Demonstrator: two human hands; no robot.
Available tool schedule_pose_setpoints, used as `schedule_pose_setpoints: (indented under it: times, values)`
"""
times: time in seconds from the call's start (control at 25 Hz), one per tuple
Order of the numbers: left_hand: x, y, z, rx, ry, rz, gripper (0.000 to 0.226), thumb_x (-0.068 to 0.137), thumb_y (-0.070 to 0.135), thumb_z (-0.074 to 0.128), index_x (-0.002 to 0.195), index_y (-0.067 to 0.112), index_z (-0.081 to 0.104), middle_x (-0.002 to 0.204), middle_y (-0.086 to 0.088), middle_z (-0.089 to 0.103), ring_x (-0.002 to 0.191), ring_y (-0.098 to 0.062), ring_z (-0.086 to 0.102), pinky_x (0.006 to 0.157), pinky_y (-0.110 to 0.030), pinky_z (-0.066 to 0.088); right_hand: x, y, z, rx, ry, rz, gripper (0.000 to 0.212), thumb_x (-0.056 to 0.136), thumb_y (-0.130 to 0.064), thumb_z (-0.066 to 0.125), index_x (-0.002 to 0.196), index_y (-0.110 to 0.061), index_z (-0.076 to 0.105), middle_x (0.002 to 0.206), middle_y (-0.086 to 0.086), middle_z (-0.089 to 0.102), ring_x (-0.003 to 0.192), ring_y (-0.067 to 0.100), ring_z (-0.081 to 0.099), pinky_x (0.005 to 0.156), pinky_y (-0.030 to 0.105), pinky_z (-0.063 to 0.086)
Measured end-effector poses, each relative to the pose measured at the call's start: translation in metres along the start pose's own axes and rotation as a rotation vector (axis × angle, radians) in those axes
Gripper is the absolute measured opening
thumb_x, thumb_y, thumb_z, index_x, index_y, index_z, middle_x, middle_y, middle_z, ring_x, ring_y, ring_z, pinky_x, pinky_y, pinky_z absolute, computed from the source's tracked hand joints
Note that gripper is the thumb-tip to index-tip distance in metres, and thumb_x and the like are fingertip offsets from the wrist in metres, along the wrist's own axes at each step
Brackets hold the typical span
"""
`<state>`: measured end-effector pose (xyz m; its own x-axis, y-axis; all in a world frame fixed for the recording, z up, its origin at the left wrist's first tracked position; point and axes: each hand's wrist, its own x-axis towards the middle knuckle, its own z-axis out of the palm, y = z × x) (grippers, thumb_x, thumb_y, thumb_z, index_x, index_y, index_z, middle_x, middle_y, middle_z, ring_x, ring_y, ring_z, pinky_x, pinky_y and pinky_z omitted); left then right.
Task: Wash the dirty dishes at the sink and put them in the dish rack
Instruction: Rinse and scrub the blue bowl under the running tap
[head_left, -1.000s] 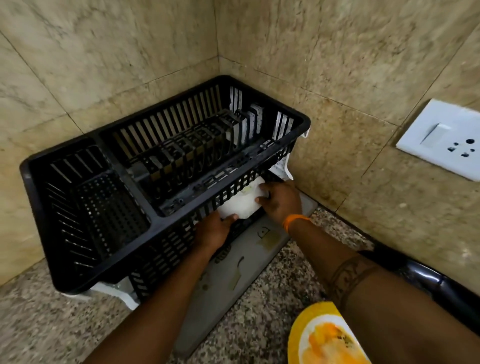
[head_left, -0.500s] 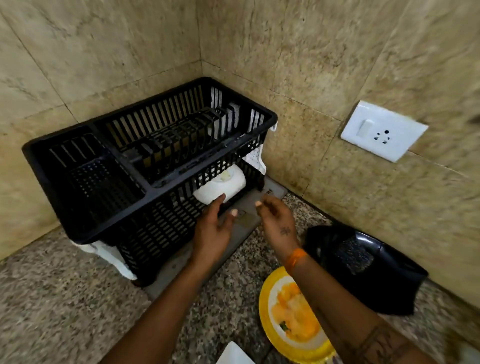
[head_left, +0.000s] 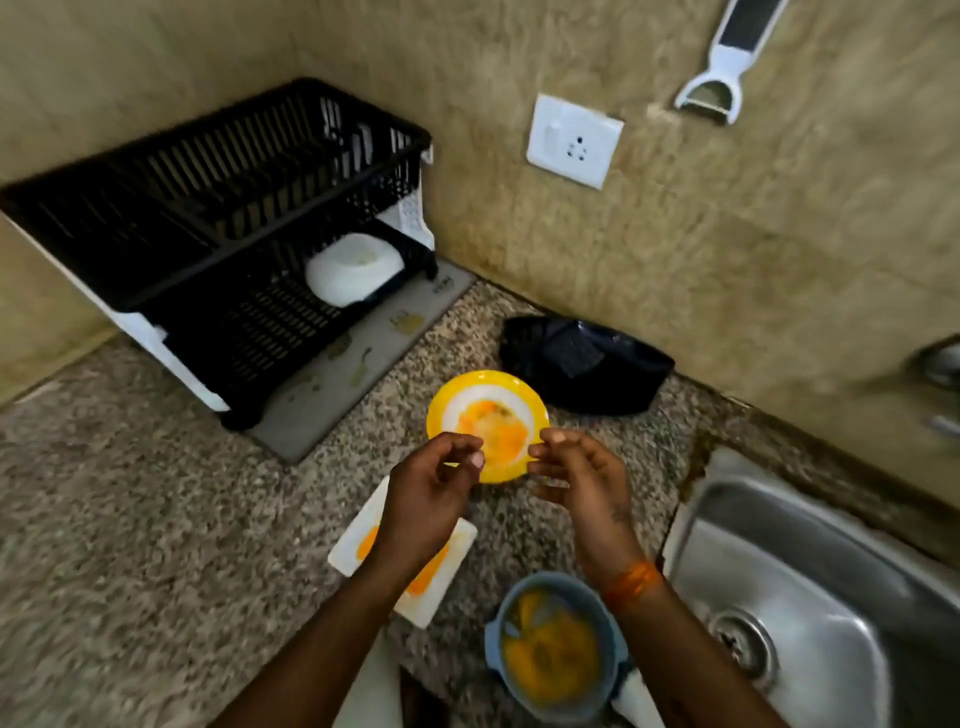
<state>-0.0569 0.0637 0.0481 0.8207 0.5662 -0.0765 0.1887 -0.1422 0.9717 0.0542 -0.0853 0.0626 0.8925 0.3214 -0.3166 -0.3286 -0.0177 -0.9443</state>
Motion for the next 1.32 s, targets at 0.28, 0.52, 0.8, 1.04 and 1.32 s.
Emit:
schedule_pose_setpoints:
  times: [0.28,0.52,0.8,1.04,1.32]
  values:
    - [-0.093,-0.033,0.032,0.644,-0.135,-0.205,0.034,0.088,0.053,0.067,0.075,0.021,0.065,0.075,0.005,0.067,0.079,-0.014,0.066,0.067,-0.034,0.045,-0.055,0.068,-0.099,-0.074,0.097,-0.024,0.013,0.099,-0.016,0.065,0.093,-0.016,0.076,0.09,0.008,0.078,0.09,0.026,0.073,0.077,0.041,0.058]
    - [-0.129,-0.051,0.054,0.676,-0.116,-0.31,0.049,0.086,0.048,0.075,0.061,0.016,0.048,0.06,-0.004,0.053,0.063,-0.021,0.06,0.054,-0.037,0.032,-0.085,0.087,-0.137,-0.089,0.108,-0.075,0.018,0.099,-0.014,0.065,0.088,-0.021,0.077,0.085,0.01,0.076,0.079,0.023,0.068,0.071,0.037,0.055]
    - [-0.135,-0.038,0.084,-0.064,-0.003,-0.573,0.01,0.096,0.015,0.067,0.095,0.005,0.068,0.091,-0.021,0.076,0.078,-0.037,0.076,0.075,-0.055,0.064,-0.116,0.073,-0.188,0.047,0.173,-0.055,0.016,0.1,-0.005,0.059,0.096,-0.004,0.074,0.08,0.013,0.073,0.069,0.023,0.067,0.061,0.031,0.056]
    - [-0.121,-0.003,0.157,-0.36,-0.134,-0.508,0.014,0.098,0.012,0.065,0.108,0.006,0.069,0.104,-0.019,0.078,0.092,-0.036,0.075,0.08,-0.046,0.062,-0.122,0.053,-0.262,0.028,0.326,-0.106,0.017,0.099,-0.009,0.059,0.099,-0.011,0.075,0.09,0.01,0.078,0.084,0.019,0.074,0.067,0.03,0.058]
    - [-0.088,0.043,0.267,-0.398,-0.443,-0.569,0.018,0.089,0.002,0.064,0.106,0.004,0.07,0.1,-0.017,0.076,0.084,-0.027,0.075,0.077,-0.04,0.062,-0.07,-0.004,-0.375,-0.104,0.682,-0.228,0.012,0.093,-0.026,0.066,0.087,-0.019,0.075,0.084,0.006,0.076,0.085,0.023,0.071,0.079,0.05,0.06]
